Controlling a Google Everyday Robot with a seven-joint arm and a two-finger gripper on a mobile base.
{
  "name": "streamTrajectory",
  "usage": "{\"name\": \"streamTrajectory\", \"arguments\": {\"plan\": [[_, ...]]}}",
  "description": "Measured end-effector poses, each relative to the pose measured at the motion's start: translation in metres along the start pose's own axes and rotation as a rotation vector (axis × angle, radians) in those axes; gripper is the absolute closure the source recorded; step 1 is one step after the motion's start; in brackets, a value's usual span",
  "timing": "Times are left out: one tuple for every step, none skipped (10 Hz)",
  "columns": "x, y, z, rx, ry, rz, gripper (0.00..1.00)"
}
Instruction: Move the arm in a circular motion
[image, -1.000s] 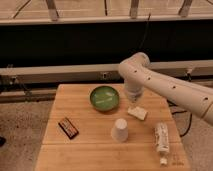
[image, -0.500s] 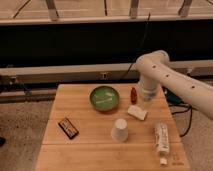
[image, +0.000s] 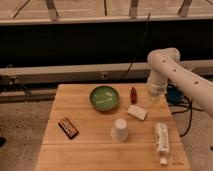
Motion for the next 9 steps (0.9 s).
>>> {"name": "streamTrajectory", "arguments": {"plan": [[-0.006, -0.011, 0.001, -0.002, -0.001, -0.005, 0.97], [-0.014, -0.021, -0.001, 0.003, -0.002, -0.015, 0.97], [-0.027, -0.031, -0.004, 0.013, -0.007, -0.032, 0.97], [-0.034, -0.036, -0.006, 0.018, -0.009, -0.044, 0.97], [-0.041, -0.040, -0.008, 0.024, -0.012, -0.058, 0.97], [-0.052, -0.045, -0.011, 0.032, -0.014, -0.081, 0.97], [-0.061, -0.046, -0.012, 0.034, -0.017, -0.103, 0.97], [-0.070, -0.046, -0.012, 0.034, -0.019, -0.125, 0.97], [-0.081, -0.047, -0.013, 0.038, -0.023, -0.152, 0.97]]}}
